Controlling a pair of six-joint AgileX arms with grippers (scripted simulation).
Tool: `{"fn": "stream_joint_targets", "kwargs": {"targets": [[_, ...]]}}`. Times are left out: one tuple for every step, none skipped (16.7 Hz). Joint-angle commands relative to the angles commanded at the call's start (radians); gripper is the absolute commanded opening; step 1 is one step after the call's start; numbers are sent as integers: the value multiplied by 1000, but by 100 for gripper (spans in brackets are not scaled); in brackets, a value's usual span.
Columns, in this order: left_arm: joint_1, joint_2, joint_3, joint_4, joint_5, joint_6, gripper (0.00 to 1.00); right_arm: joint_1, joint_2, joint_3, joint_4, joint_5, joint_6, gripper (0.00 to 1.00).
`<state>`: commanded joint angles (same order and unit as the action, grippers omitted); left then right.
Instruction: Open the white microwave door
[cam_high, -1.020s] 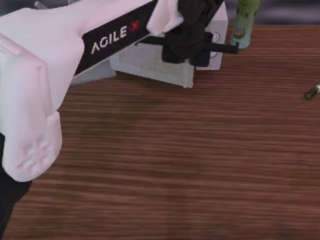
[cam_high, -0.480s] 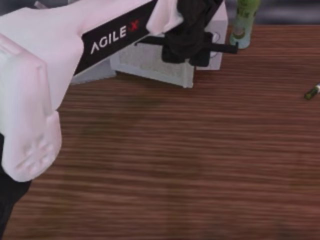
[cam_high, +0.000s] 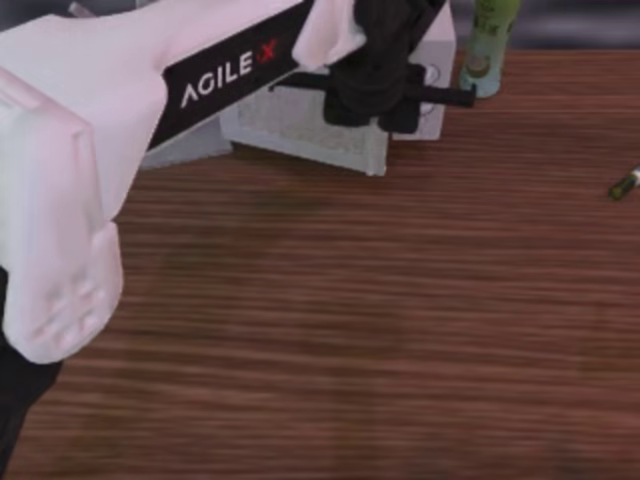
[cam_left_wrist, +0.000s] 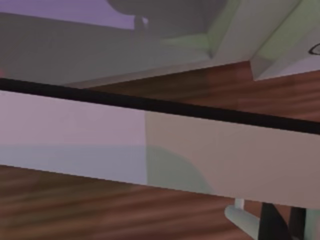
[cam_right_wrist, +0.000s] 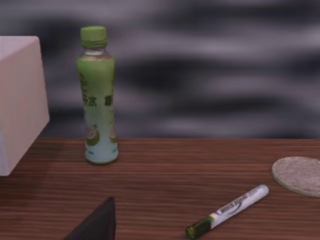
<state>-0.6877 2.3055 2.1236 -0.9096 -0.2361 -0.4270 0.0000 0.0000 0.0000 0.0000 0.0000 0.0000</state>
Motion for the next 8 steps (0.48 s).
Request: {"fn": "stream_joint_targets", "kwargs": {"targets": [[0,0,0,0,0,0,0,0,0,0,0,0,0,100],[0,0,0,0,0,0,0,0,0,0,0,0,0,100],[0,0,0,0,0,0,0,0,0,0,0,0,0,100],[-8,4,-1,0,5,-4,0,0,0,0,0,0,0,100],[-7,1,-4,3,6,-2,0,0,0,0,0,0,0,100],[-5,-8,-17,10,8,6,0,0,0,0,0,0,0,100],[-3,-23,-38,22,12,19,0,0,0,0,0,0,0,100],[0,-40,-65,36,17,35,0,0,0,0,0,0,0,100]]}}
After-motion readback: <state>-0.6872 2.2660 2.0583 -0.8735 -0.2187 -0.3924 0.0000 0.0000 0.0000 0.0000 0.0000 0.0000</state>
